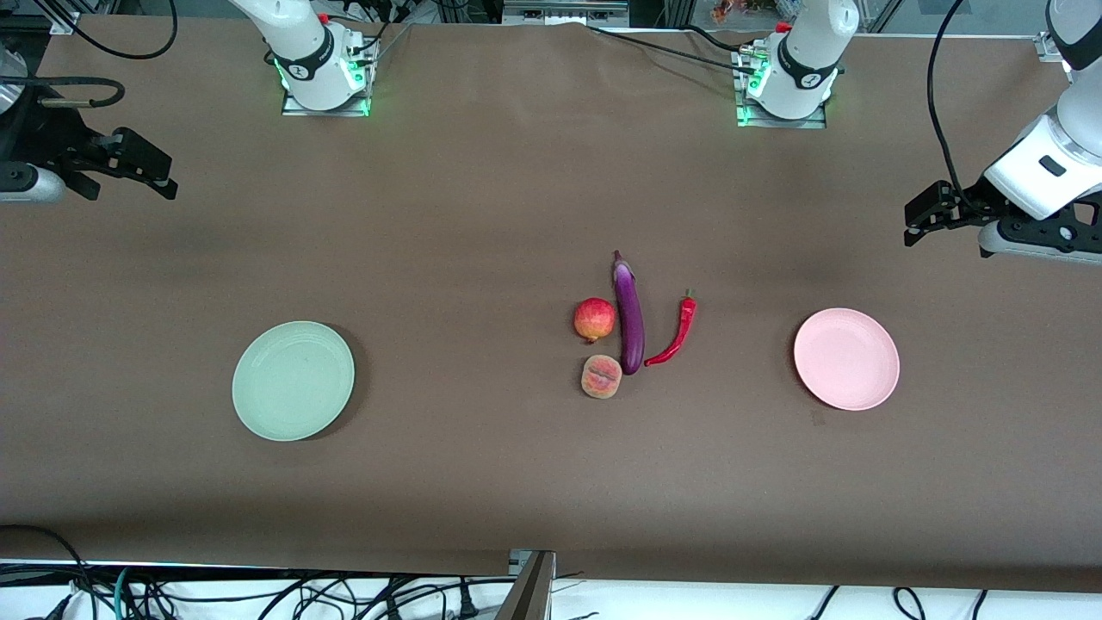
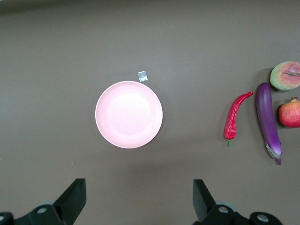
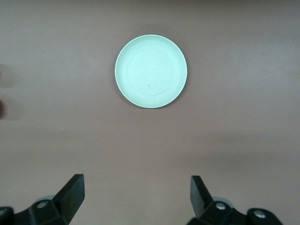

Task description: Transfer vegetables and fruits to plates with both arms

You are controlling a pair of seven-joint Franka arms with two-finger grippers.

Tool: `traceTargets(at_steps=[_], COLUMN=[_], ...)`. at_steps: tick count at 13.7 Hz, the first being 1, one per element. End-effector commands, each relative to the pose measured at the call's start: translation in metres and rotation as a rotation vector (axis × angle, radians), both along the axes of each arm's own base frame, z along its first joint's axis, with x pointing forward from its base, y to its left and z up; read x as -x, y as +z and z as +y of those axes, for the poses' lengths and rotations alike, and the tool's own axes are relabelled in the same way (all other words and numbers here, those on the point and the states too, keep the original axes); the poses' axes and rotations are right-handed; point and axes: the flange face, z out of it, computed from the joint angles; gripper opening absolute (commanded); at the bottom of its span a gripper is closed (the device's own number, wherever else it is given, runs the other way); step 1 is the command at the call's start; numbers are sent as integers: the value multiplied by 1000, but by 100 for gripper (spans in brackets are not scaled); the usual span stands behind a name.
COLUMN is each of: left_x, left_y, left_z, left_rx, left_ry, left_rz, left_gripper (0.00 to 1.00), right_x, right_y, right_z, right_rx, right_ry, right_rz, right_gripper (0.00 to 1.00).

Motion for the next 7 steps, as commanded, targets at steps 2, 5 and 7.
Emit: traceTargets(at_steps=[2, 5, 7], left_x=[-5, -5, -5], left_y=[6, 6, 5], left_z=[2, 1, 0], left_rx=[-23, -23, -21], left_ry=[-11, -13, -16], left_rz=[-5, -5, -4], left_gripper=[100, 100, 100], right_x=[2, 2, 3], right_y=[7, 7, 7], right_z=[-1, 4, 7], right_rx=[-1, -3, -4], right_ry=[13, 10, 7], right_rz=[1, 1, 3], right_gripper=[100, 100, 100])
